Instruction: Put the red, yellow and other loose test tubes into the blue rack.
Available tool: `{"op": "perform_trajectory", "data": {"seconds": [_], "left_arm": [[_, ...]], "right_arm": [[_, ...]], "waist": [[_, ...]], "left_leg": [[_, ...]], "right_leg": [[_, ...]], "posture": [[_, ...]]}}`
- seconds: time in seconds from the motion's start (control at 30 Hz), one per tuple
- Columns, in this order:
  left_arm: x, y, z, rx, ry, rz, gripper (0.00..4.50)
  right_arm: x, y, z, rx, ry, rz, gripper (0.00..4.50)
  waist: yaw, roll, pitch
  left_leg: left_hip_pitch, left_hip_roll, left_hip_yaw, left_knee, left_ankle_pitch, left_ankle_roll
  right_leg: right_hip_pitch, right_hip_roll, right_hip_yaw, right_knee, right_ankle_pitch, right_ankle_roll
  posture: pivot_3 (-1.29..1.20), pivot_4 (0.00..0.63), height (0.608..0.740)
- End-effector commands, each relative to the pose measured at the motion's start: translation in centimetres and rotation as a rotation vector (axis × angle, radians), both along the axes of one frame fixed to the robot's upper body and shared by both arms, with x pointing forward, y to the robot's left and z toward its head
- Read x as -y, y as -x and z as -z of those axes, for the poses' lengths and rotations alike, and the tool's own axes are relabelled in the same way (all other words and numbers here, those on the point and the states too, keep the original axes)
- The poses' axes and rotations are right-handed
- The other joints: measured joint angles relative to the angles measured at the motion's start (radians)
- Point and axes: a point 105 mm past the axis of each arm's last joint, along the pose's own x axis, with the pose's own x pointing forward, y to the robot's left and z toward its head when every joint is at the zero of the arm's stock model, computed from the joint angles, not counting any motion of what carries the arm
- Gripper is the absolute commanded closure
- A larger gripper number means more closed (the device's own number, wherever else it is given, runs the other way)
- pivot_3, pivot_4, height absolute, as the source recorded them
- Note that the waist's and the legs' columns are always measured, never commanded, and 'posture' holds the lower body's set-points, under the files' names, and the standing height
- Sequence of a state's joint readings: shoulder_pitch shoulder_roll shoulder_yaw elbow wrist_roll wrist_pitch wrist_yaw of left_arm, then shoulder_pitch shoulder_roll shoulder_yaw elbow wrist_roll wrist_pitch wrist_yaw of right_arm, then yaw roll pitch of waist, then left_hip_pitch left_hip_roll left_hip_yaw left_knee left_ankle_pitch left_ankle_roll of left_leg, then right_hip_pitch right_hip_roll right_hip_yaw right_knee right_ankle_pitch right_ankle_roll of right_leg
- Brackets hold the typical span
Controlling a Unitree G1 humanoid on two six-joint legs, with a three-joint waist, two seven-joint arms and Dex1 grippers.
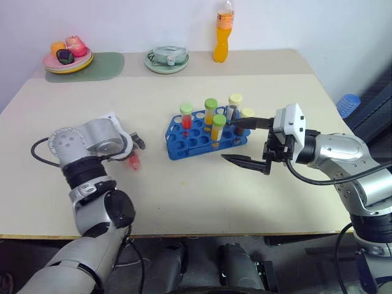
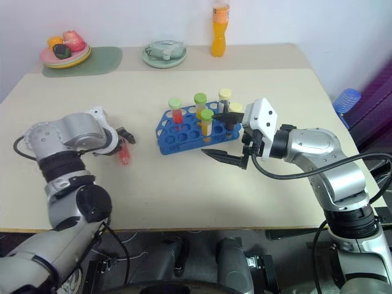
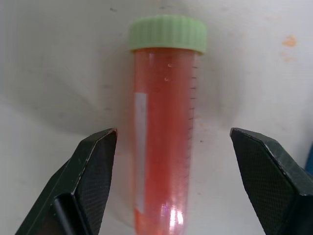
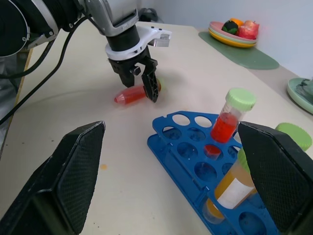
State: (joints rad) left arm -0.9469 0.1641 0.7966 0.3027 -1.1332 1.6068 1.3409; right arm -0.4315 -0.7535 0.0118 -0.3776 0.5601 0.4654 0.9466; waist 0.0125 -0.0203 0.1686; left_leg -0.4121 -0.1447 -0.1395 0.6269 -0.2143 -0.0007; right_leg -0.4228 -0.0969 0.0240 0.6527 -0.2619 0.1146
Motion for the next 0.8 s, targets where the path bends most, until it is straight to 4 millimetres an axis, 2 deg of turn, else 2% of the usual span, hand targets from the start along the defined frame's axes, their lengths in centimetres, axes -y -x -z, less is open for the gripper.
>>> {"op": "perform_trajectory", "data": {"seconds": [0.03,0.13,0.2,0.4,0.5,0.53,0.57,0.6,0.63,0.77,0.8], "left_arm": [[-1.6,0.3,-0.9,0.009,-0.081,-0.077,1.48],[-2.7,0.4,-1.0,-0.011,-0.099,-0.123,3.02],[-3.2,0.5,-0.8,-0.021,-0.104,-0.136,3.76],[-3.5,0.3,-1.3,0.041,-0.118,-0.113,3.76],[-2.3,-0.5,-4.6,0.333,-0.088,0.085,3.76],[-1.9,-0.7,-6.4,0.493,-0.082,0.139,3.76],[0.2,-0.5,-9.6,0.78,0.016,0.295,3.76],[1.9,0.4,-11.9,0.982,0.074,0.441,3.76],[2.6,1.3,-12.2,1.047,0.073,0.539,3.76],[4.3,2.9,-12.7,1.247,0.047,0.734,3.76],[5.0,3.4,-12.9,1.314,0.095,0.782,3.76]], "right_arm": [[0.1,0.2,-0.8,0.044,-0.025,0.009,0.0],[0.2,0.2,-0.7,0.042,-0.029,0.013,0.0],[0.2,0.2,-0.6,0.04,-0.03,0.015,0.0],[0.3,0.2,-0.4,0.038,-0.033,0.016,0.0],[0.1,0.2,-0.3,0.037,-0.037,0.017,0.0],[0.1,0.2,-0.3,0.036,-0.039,0.018,0.0],[0.1,0.2,-0.2,0.035,-0.043,0.023,0.0],[0.1,0.2,-0.2,0.034,-0.046,0.026,0.0],[0.2,0.2,-0.1,0.032,-0.051,0.036,0.0],[0.5,0.3,0.3,0.017,-0.066,0.081,0.0],[0.6,0.3,0.5,0.013,-0.071,0.099,0.0]], "waist": [[0.0,0.0,0.0],[0.001,0.0,0.0],[0.0,0.0,0.0],[0.002,0.0,0.0],[-0.004,0.0,0.0],[-0.006,0.0,0.0],[-0.008,0.0,0.0],[-0.008,0.0,0.0],[-0.008,0.0,0.0],[0.002,0.002,-0.001],[0.002,0.002,-0.001]], "left_leg": [[0.0,0.0,0.0,0.0,0.0,0.0],[0.0,0.0,0.0,0.001,0.0,0.0],[0.0,0.0,0.0,0.001,0.0,0.0],[0.0,0.0,0.001,0.002,0.0,0.0],[0.0,0.0,0.001,0.001,0.0,0.0],[0.0,0.0,0.001,0.001,0.0,0.0],[0.0,0.0,0.002,0.001,0.0,-0.001],[0.0,0.001,0.003,0.0,0.0,-0.001],[0.0,0.001,0.004,0.0,0.0,-0.001],[0.001,0.002,0.004,0.0,-0.001,0.001],[0.001,0.002,0.004,0.0,-0.002,0.002]], "right_leg": [[0.0,0.0,0.0,0.0,0.0,0.0],[0.0,0.0,0.0,0.001,0.0,0.0],[0.0,0.0,0.0,0.001,0.0,0.0],[0.0,0.0,0.0,0.001,0.0,0.0],[0.0,0.0,0.0,0.002,0.0,0.0],[-0.001,0.0,0.0,0.002,0.0,0.0],[-0.001,0.0,0.0,0.002,0.0,0.0],[-0.002,0.0,0.001,0.002,0.0,0.0],[-0.002,0.0,0.001,0.002,0.0,-0.001],[0.002,0.0,0.001,-0.003,0.0,-0.002],[0.003,0.0,0.001,-0.003,0.0,-0.002]], "posture": [[0.0,0.15,0.74],[0.0,0.15,0.74],[0.0,0.15,0.74],[0.0,0.15,0.74],[0.0,0.15,0.74],[0.0,0.15,0.74],[0.0,0.15,0.74],[0.0,0.15,0.74],[0.0,0.15,0.74],[0.0,0.15,0.74],[0.0,0.15,0.74]]}}
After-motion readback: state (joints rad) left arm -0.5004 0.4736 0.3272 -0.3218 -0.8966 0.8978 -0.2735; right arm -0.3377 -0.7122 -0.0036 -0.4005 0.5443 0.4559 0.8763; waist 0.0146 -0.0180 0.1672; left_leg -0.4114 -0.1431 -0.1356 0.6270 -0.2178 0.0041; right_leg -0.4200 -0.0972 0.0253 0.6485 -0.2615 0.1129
